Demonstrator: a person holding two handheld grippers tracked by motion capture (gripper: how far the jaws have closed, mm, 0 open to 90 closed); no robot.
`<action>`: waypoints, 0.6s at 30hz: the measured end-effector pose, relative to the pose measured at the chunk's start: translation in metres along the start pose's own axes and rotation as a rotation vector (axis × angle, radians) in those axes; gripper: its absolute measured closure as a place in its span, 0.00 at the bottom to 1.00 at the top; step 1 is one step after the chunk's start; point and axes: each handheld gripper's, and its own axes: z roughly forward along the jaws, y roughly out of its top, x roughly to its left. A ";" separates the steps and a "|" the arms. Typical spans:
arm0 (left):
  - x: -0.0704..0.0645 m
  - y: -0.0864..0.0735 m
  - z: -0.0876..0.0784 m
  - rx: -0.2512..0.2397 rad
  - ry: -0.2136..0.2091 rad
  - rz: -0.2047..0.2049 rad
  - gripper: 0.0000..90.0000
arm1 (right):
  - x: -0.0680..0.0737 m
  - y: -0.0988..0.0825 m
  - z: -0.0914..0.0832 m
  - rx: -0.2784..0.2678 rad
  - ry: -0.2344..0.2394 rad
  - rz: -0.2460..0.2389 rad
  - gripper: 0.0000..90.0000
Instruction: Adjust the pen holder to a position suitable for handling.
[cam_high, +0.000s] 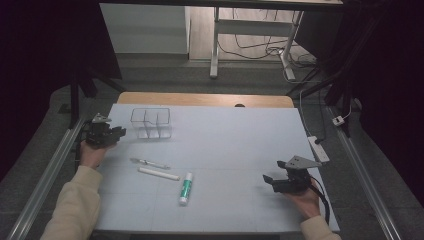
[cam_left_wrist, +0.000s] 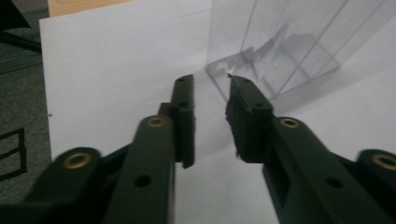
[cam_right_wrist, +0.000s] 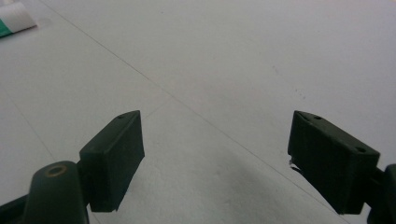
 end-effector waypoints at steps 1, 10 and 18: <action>0.001 0.000 0.001 0.002 -0.001 -0.003 0.88 | 0.000 0.000 0.000 0.001 -0.001 0.000 0.19; 0.009 0.006 0.011 0.012 -0.027 -0.020 0.99 | 0.000 0.000 0.001 0.017 -0.004 -0.007 0.20; 0.005 0.018 0.025 0.011 -0.040 -0.008 0.99 | 0.000 0.000 0.001 0.015 -0.002 0.000 0.20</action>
